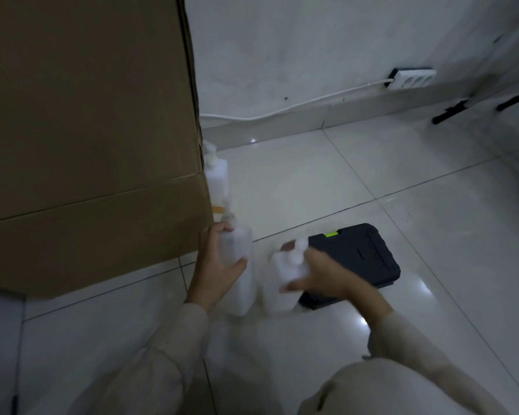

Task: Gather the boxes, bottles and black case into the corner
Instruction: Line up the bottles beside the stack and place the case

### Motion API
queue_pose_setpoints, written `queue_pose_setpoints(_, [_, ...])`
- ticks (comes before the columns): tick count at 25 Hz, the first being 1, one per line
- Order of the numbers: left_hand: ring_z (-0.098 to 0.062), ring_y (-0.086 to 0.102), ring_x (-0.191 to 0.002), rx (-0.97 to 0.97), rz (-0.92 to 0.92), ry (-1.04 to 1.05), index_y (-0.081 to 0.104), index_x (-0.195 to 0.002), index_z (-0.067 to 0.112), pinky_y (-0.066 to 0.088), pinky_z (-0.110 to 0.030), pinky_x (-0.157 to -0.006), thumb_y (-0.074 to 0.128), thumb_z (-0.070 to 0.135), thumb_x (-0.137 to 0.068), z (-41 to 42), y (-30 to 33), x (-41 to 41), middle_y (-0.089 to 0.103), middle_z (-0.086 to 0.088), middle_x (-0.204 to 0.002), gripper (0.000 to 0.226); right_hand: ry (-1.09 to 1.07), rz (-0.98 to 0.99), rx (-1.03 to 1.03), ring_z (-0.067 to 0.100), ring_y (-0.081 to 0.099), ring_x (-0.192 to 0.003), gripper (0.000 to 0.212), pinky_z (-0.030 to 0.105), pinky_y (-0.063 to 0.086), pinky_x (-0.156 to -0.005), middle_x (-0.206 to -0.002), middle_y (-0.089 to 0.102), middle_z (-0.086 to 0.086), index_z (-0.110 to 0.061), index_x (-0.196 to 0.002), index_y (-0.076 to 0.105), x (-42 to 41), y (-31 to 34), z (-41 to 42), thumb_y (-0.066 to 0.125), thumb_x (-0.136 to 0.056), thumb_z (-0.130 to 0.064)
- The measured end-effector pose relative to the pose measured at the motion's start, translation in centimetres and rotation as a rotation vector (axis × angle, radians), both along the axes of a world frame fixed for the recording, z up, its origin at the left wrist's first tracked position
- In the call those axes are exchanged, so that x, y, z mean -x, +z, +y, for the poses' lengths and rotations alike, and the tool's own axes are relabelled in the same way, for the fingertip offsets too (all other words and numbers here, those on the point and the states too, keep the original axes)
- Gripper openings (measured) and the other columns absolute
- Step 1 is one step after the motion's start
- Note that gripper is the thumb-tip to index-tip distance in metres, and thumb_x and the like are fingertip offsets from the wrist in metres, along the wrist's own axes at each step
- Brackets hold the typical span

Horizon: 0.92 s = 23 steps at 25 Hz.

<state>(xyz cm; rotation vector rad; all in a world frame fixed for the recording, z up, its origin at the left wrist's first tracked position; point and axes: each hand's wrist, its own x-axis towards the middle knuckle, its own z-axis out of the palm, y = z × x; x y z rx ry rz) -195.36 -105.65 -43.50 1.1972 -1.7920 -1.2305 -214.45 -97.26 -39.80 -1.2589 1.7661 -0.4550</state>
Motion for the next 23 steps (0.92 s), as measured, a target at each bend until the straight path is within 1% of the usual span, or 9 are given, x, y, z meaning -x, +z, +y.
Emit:
queue_pose_setpoints(3, [-0.001,0.034,-0.110,0.137,-0.012,-0.139,0.034,-0.102,0.039,0.019,0.005,-0.094,0.071,0.001,-0.071,-1.9,1.8,1.0,0.034,0.004,-0.118,0.062,-0.107,0.022,0.160,0.018,0.051,-0.106,0.061,0.027,0.044,-0.084,-0.115,0.054,0.001,-0.021,-0.116,0.047,2.3,2.4,-3.9,0.081,-0.067,-0.025])
queue_pose_setpoints(6, [-0.003,0.032,-0.116,0.242,-0.001,-0.149,0.032,-0.100,0.042,0.016,0.002,-0.099,0.065,-0.007,-0.066,-4.4,1.6,3.3,0.033,0.014,-0.118,0.068,-0.146,0.113,0.262,0.018,0.046,-0.107,0.067,0.025,0.036,-0.086,-0.120,0.047,0.006,-0.012,-0.130,0.040,4.3,3.0,-8.6,0.076,-0.073,-0.019])
queue_pose_setpoints(8, [-0.010,0.034,-0.114,0.317,-0.046,-0.059,0.035,-0.103,0.036,0.021,-0.006,-0.099,0.061,-0.014,-0.058,-6.4,0.3,5.1,0.034,0.011,-0.117,0.072,-0.185,0.111,0.292,0.021,0.046,-0.110,0.067,0.026,0.037,-0.087,-0.124,0.047,0.009,-0.011,-0.131,0.039,5.2,2.0,-10.8,0.075,-0.075,-0.016])
queue_pose_setpoints(12, [-0.029,0.037,-0.119,0.316,-0.160,0.203,0.030,-0.110,0.026,0.022,-0.019,-0.101,0.053,-0.021,-0.053,-9.4,-2.7,7.9,0.041,-0.015,-0.126,0.078,-0.227,0.025,0.284,0.024,0.049,-0.113,0.069,0.039,0.046,-0.094,-0.125,0.050,0.010,-0.012,-0.131,0.041,6.7,-1.5,-13.4,0.076,-0.072,-0.017])
queue_pose_setpoints(14, [-0.025,0.031,-0.120,0.322,-0.214,0.287,0.028,-0.113,0.025,0.025,-0.031,-0.105,0.048,-0.020,-0.057,-10.0,-4.0,8.9,0.038,-0.019,-0.131,0.074,-0.167,0.002,0.269,0.026,0.049,-0.112,0.069,0.044,0.048,-0.093,-0.123,0.049,0.010,-0.013,-0.131,0.041,7.2,-3.1,-15.0,0.077,-0.072,-0.019])
queue_pose_setpoints(16, [-0.021,0.026,-0.122,0.380,-0.253,0.344,0.029,-0.118,0.023,0.027,-0.040,-0.107,0.043,-0.014,-0.066,-10.2,-5.2,9.6,0.031,-0.013,-0.135,0.066,-0.105,-0.018,0.269,0.023,0.048,-0.112,0.069,0.036,0.046,-0.093,-0.123,0.047,0.009,-0.013,-0.132,0.040,7.6,-4.7,-16.7,0.076,-0.073,-0.019])
queue_pose_setpoints(19, [-0.024,0.025,-0.130,0.470,-0.310,0.451,0.031,-0.125,0.015,0.024,-0.040,-0.111,0.045,-0.014,-0.069,-10.7,-6.2,10.1,0.024,-0.007,-0.138,0.065,-0.036,-0.022,0.290,0.015,0.043,-0.106,0.070,0.023,0.035,-0.087,-0.121,0.043,0.004,-0.013,-0.134,0.038,7.9,-5.7,-18.9,0.075,-0.074,-0.018])
queue_pose_setpoints(21, [-0.025,0.023,-0.136,0.483,-0.388,0.563,0.035,-0.127,0.009,0.021,-0.036,-0.115,0.052,-0.019,-0.068,-11.1,-6.6,10.9,0.023,-0.013,-0.143,0.067,-0.015,-0.008,0.302,0.014,0.040,-0.103,0.070,0.022,0.034,-0.085,-0.119,0.041,0.004,-0.013,-0.135,0.037,8.2,-6.3,-20.7,0.074,-0.075,-0.019])
queue_pose_setpoints(23, [-0.023,0.017,-0.140,0.463,-0.381,0.650,0.039,-0.126,0.006,0.021,-0.042,-0.115,0.050,-0.017,-0.072,-11.0,-7.0,11.6,0.019,-0.014,-0.147,0.060,-0.013,-0.004,0.324,0.017,0.043,-0.104,0.068,0.029,0.040,-0.088,-0.120,0.043,0.007,-0.013,-0.133,0.037,8.2,-6.8,-22.3,0.073,-0.076,-0.021])
